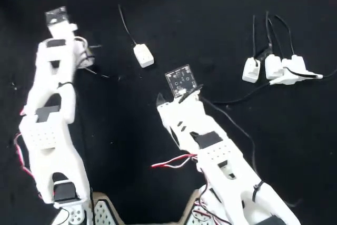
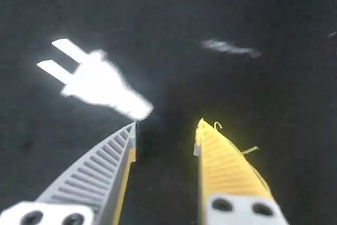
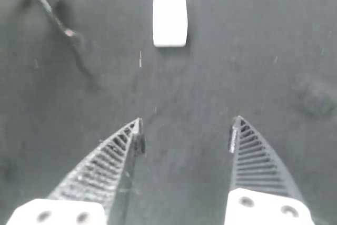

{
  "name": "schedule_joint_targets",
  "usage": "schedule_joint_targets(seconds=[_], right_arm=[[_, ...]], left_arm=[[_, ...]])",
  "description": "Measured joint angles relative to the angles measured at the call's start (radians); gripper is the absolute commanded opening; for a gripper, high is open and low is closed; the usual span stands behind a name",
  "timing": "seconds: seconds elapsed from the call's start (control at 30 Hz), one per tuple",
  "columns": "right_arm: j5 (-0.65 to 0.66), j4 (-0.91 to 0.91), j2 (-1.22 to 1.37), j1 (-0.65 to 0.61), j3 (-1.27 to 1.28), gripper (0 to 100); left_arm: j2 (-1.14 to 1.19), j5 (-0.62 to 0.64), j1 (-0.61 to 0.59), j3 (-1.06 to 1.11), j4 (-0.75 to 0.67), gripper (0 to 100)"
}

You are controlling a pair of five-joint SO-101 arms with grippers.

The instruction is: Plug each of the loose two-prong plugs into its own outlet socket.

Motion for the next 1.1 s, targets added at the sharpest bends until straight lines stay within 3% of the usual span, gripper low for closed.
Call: schedule_joint_targets(seconds=[0.1, 0.23, 0.43, 0.57, 0.67, 0.9, 1.1], right_arm=[[-0.066, -0.074, 0.0, 0.0, 0.028, 25.0], [-0.092, -0.11, 0.0, 0.0, 0.049, 25.0], [-0.097, -0.114, 0.0, 0.0, 0.054, 25.0], [-0.097, -0.114, 0.0, 0.0, 0.058, 25.0], [-0.098, -0.114, 0.0, 0.0, 0.058, 25.0], [-0.098, -0.114, 0.0, -0.002, 0.058, 25.0], [-0.098, -0.114, 0.0, 0.0, 0.058, 25.0]], left_arm=[[0.005, -0.051, -0.008, -0.087, 0.091, 19], [0.005, -0.034, 0.037, -0.21, 0.064, 20], [0.135, 0.097, 0.137, -0.278, -0.282, 19], [0.279, 0.089, 0.164, -0.29, -0.562, 19], [0.364, -0.012, 0.203, -0.33, -0.638, 14], [0.552, -0.42, 0.292, -0.512, -0.671, 10], [0.7, -0.459, 0.298, -0.738, -0.671, 10]])
